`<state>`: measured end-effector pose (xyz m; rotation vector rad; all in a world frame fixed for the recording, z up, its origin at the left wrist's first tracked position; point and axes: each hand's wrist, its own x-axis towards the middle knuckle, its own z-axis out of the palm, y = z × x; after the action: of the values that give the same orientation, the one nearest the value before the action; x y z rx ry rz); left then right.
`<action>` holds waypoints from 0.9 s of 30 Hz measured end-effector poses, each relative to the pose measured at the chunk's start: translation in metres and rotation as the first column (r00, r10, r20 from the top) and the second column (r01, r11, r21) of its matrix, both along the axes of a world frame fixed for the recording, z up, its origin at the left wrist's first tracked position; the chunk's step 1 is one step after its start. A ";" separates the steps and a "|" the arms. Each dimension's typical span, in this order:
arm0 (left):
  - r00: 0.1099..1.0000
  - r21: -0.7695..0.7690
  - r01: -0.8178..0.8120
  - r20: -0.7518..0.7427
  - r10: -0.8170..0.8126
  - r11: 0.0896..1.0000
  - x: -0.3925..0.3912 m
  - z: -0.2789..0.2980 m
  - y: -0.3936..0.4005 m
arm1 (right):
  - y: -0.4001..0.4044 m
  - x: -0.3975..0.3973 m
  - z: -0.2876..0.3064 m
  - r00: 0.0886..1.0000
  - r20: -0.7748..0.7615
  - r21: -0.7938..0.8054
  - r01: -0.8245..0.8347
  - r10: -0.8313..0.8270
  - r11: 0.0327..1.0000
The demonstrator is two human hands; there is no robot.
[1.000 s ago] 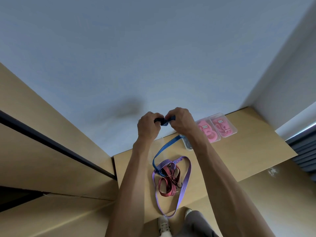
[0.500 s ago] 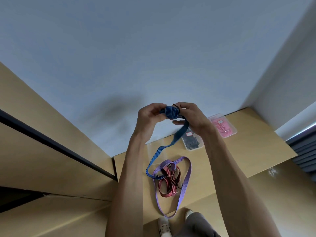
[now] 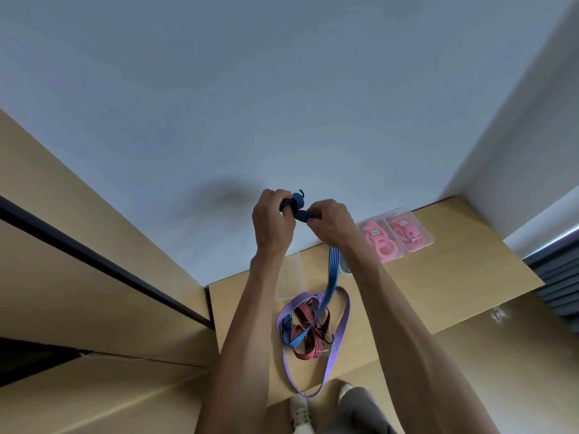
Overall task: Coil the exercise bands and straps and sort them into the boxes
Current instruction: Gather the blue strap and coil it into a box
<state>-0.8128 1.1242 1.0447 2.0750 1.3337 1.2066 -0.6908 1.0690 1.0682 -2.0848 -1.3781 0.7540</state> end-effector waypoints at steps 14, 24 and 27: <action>0.942 -0.325 0.306 0.238 -0.236 0.895 -0.017 0.039 0.013 | 0.044 0.021 0.100 0.938 -0.117 0.035 -0.323 0.325 0.946; 0.687 -0.362 0.636 0.667 -0.287 0.681 -0.052 0.064 0.018 | 0.042 0.030 0.104 0.851 -0.376 0.273 -0.276 0.366 0.921; 0.494 -0.215 0.732 0.822 -0.285 0.647 -0.038 0.077 0.009 | 0.041 0.017 0.090 0.746 -0.540 0.329 -0.238 0.389 0.914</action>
<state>-0.8504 1.1331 1.1212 1.1789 0.4518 1.0034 -0.6734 1.1097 1.1585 -1.2598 -1.3704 1.1950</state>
